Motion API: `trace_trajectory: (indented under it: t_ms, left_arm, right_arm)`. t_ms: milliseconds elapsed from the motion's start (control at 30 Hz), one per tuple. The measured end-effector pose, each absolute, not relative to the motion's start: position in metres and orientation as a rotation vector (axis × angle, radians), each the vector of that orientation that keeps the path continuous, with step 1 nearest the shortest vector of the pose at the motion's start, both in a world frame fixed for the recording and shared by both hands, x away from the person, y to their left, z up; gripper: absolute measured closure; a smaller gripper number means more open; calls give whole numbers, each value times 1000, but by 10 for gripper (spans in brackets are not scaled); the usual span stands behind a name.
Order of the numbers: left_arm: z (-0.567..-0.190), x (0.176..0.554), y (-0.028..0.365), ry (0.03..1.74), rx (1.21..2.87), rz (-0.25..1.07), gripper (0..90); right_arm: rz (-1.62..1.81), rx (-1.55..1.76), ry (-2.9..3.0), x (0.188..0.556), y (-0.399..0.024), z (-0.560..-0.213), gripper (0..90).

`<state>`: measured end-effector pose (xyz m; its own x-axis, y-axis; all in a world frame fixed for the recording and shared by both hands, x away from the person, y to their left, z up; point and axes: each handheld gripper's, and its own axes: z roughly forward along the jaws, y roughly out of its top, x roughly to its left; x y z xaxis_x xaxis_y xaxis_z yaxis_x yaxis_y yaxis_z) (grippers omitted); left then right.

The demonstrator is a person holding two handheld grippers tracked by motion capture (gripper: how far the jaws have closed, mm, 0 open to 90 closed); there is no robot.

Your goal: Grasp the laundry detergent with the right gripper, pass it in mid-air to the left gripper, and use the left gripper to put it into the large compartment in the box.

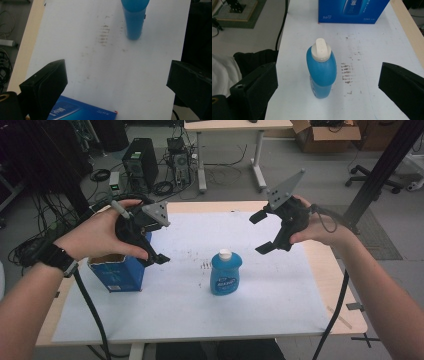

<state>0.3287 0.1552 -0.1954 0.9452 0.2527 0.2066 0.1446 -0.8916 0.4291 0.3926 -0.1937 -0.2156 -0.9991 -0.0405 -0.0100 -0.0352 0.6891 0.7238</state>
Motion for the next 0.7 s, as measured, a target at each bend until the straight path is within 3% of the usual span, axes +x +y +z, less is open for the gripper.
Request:
trace_trajectory:
  t_ms: [700]
  left_arm:
    - [-201,330,154,293,2680,337,35]
  right_arm:
    - [-1401,0,-2714,412,-198,-289,18]
